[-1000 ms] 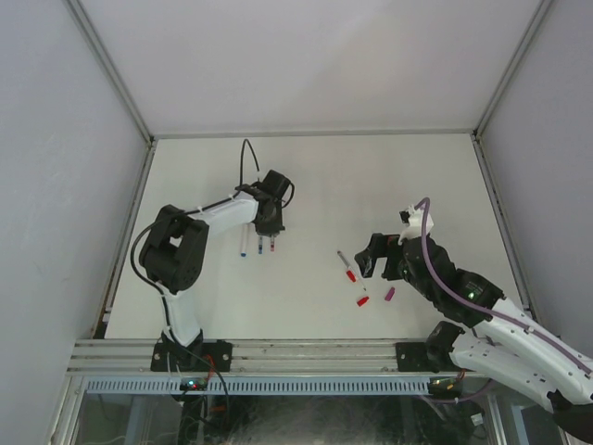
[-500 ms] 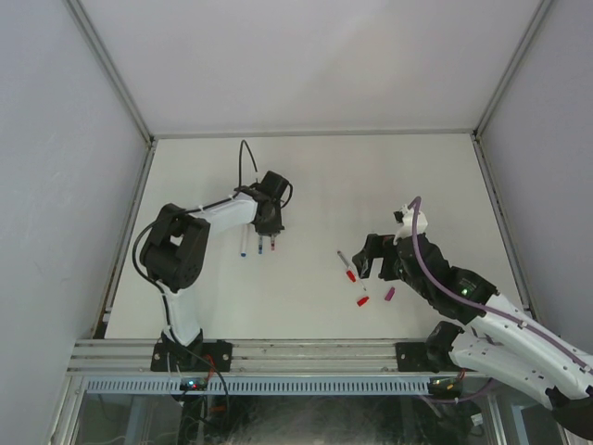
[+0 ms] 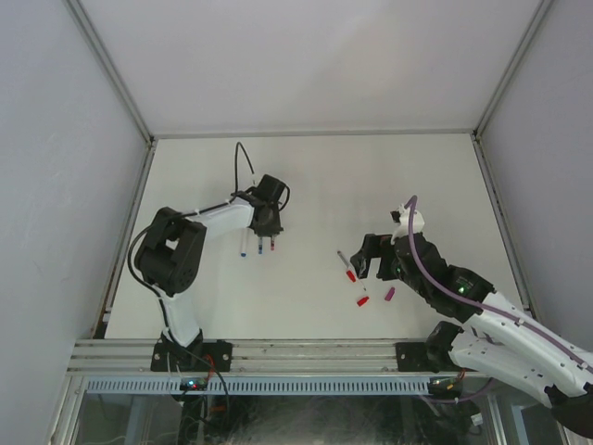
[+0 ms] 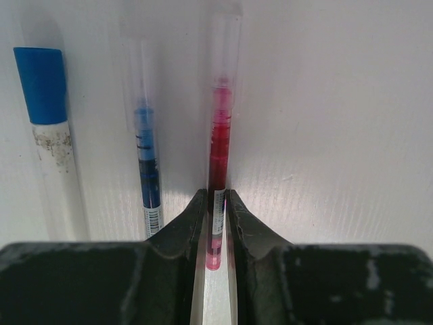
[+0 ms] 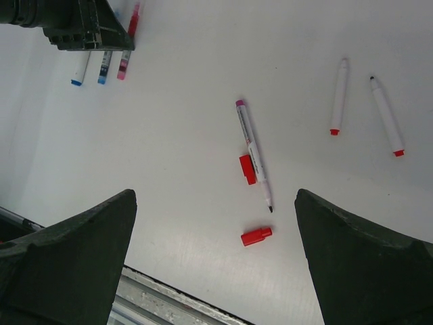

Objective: Insert the pens into the pen caps
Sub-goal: Place the pen at the center of the board.

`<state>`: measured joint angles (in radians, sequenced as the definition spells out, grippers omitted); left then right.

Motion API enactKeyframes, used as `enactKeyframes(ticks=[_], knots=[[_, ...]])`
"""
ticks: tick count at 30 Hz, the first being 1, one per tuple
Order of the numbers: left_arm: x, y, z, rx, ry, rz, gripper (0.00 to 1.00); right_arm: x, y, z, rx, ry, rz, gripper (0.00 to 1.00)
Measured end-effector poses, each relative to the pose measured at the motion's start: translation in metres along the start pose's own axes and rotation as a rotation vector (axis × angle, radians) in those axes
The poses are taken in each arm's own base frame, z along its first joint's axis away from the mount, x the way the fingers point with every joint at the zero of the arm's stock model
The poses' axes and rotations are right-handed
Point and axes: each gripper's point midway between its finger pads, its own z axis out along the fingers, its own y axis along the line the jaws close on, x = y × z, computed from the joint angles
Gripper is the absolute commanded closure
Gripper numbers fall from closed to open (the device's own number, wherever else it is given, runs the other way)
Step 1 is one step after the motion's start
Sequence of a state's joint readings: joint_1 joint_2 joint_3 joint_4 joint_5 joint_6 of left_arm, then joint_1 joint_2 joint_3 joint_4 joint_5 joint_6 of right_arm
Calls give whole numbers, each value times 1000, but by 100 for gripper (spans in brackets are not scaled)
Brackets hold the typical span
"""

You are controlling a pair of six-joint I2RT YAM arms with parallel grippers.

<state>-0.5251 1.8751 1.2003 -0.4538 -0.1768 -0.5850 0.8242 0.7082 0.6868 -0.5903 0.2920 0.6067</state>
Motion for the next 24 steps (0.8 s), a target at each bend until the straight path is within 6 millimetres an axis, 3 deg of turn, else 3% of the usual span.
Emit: enactKeyframes(ticks=[24], knots=[[11,-5,-5,30,-36,-22,79,3,6,6,-20,22,-2,0]])
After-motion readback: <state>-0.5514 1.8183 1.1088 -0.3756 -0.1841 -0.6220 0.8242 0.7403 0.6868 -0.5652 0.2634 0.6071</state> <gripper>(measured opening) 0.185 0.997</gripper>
